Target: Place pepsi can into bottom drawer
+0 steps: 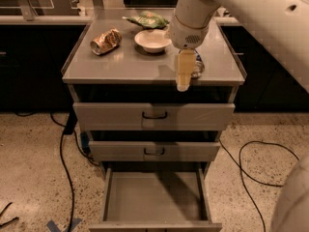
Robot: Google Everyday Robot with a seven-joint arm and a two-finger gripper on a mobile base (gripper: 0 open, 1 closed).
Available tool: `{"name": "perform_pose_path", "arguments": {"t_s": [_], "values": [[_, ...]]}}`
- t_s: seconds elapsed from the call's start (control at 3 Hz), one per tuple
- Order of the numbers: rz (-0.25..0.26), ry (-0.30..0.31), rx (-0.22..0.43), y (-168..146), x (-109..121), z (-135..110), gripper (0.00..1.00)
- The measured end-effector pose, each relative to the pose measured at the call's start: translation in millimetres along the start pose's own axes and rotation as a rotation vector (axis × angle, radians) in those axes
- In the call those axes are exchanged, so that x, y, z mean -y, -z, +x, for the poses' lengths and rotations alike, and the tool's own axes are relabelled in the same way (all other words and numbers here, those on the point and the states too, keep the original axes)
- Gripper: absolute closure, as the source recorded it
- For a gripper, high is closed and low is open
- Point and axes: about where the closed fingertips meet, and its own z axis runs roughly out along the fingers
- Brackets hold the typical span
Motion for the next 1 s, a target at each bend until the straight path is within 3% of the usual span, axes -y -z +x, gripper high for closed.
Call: {"name": "perform_pose_path", "arguments": {"t_s": [0.33,1.0], "values": [[0.013,-0.003,-0.072,-17,23,7,0.00],[0.059,-0.084,-0.308,-27,79,61,0.00]]}}
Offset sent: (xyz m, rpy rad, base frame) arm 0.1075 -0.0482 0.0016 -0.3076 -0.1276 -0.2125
